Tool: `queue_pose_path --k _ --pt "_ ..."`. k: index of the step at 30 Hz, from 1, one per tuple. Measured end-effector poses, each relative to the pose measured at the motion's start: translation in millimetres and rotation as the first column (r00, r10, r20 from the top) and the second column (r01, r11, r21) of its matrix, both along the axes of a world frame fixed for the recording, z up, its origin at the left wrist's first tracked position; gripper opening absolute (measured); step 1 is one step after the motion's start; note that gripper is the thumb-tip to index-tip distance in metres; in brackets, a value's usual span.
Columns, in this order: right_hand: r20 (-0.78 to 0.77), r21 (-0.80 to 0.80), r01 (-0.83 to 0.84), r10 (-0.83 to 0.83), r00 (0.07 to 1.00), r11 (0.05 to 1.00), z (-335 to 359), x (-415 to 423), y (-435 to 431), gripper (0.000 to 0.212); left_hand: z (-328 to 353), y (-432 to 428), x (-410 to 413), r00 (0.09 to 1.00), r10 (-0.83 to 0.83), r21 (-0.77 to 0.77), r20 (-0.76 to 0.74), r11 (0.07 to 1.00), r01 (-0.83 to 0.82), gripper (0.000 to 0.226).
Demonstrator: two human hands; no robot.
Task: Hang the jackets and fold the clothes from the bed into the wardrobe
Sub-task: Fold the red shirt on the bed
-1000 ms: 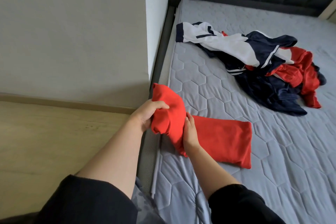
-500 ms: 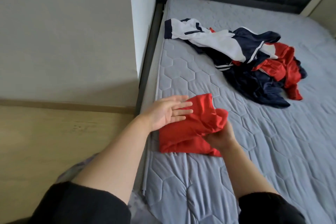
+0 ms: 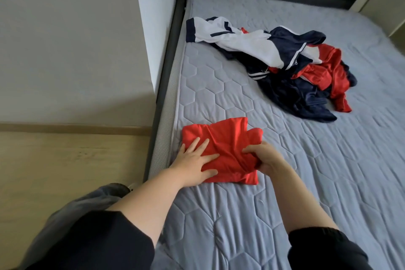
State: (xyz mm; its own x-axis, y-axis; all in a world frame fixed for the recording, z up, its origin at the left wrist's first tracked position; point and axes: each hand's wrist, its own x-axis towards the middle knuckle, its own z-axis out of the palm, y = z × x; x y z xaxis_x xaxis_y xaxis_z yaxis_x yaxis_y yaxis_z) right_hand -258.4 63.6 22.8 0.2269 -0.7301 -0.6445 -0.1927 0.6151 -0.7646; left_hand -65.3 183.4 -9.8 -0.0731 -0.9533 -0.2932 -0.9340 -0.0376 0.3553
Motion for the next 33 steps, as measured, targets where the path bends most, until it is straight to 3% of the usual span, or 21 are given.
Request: queue_pose_path --k 3,4,7,9,11,15,17,19,22,24,26,29,31,33 --pt "-0.099 0.034 -0.002 0.005 0.995 0.999 -11 -6 6 0.033 7 -3 -2 0.951 0.196 -0.226 -0.238 0.941 -0.251 0.032" --pt "-0.166 0.012 -0.024 0.026 0.986 1.000 -15 -7 7 0.032 8 -5 -2 0.935 0.247 -0.293 -0.256 0.902 -0.318 0.029" --pt "-0.429 -0.210 -0.071 -0.026 0.903 0.975 -21 -9 6 0.029 4 -4 -4 0.957 0.281 -0.341 -0.076 0.894 -0.290 0.043" --pt "-0.480 -0.425 -0.034 -0.193 0.856 0.905 -17 -7 0 0.048 -2 -3 -5 0.963 0.267 -0.302 0.038 0.922 -0.243 0.054" --pt "-0.501 -0.551 -0.079 -0.254 0.827 0.831 -13 -2 -13 0.057 -4 -3 -3 0.967 0.246 -0.306 0.063 0.927 -0.216 0.057" --pt "-0.624 -0.434 -0.329 -0.016 0.782 0.839 -6 18 -37 0.059 -5 -3 4 0.980 0.189 -0.313 0.060 0.936 -0.161 0.061" --pt "-0.601 -0.475 -0.403 0.046 0.798 0.782 -3 28 -42 0.039 -6 -2 5 0.983 0.176 -0.313 0.045 0.937 -0.154 0.062" --pt "-0.493 -0.561 -0.351 0.038 0.869 0.750 2 34 -41 0.019 -4 -3 4 0.981 0.192 -0.316 0.001 0.931 -0.182 0.057" --pt "-0.313 -0.551 -0.186 0.005 0.950 0.814 4 31 -38 0.024 2 -9 1 0.936 0.318 -0.462 -0.149 0.815 -0.350 0.035" --pt "-0.224 -0.459 -0.077 -0.032 0.974 0.885 3 26 -35 0.026 3 -14 -3 0.892 0.416 -0.508 -0.179 0.737 -0.446 0.038" --pt "-0.162 -0.306 0.044 -0.097 0.982 0.951 -1 22 -33 0.024 -5 -15 -6 0.905 0.410 -0.380 -0.114 0.824 -0.421 0.053" --pt "-0.243 -0.158 0.103 -0.140 0.960 0.982 -9 15 -38 0.023 -26 -10 -1 0.955 0.295 -0.180 -0.021 0.939 -0.294 0.061" --pt "-0.318 -0.186 0.064 -0.122 0.940 0.980 -17 9 -44 0.026 -36 -7 6 0.971 0.240 -0.141 0.007 0.961 -0.237 0.062" --pt "-0.449 -0.326 -0.040 -0.118 0.886 0.944 -25 3 -47 0.035 -42 -4 11 0.977 0.206 -0.114 0.045 0.973 -0.200 0.062"
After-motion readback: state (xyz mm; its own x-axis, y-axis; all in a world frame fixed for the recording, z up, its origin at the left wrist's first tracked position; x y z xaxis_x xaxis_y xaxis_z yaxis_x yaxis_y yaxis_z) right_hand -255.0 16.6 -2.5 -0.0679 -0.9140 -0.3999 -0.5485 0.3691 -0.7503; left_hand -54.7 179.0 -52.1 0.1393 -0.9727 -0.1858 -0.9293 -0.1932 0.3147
